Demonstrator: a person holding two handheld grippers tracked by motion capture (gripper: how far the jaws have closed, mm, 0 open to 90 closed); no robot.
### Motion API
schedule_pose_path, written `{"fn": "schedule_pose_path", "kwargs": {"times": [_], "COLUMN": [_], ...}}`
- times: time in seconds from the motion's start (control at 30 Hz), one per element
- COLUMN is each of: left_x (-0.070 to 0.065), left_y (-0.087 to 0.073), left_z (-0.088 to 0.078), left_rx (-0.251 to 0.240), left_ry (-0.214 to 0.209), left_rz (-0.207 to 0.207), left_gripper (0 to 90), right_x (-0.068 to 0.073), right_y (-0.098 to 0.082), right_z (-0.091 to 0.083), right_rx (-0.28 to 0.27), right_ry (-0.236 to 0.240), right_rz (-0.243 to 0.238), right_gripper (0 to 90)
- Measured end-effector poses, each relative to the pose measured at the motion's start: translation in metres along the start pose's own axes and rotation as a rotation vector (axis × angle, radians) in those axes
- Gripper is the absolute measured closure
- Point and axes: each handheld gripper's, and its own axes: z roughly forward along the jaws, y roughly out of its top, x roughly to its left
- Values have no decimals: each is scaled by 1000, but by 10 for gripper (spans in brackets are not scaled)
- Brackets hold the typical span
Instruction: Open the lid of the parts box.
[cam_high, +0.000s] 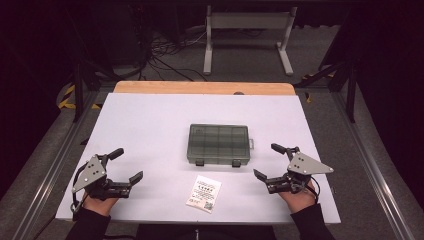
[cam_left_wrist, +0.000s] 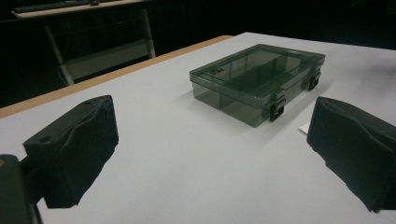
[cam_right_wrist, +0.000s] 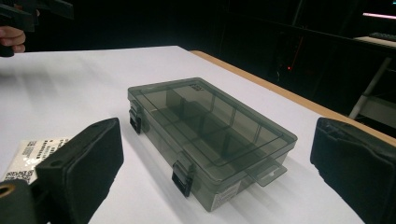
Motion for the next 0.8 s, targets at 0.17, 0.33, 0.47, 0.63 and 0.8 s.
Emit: {"fn": "schedule_pose_path", "kwargs": {"times": [0.17,0.33,0.47,0.63,0.8], "left_x": [0,3,3,2,1], "left_y": [-1,-2,-2,-1,0], "left_z": [2,3,2,2,3], "left_rx": [3,-1,-4,-1,5], "left_ry": [0,6,12,9,6], "left_rz": [-10,-32,-38,-25,-21], "left_gripper": [26,26,27,27,27], "right_x": [0,0,1,2,2], "right_y": [0,0,1,1,1], "right_z": [1,1,2,2,2], "right_rx": [6,16,20,22,27], "right_ry": [0,2,4,4,5], "right_rz": [2,2,-3,-5,-4], "right_gripper": [39,48,56,56,56]}}
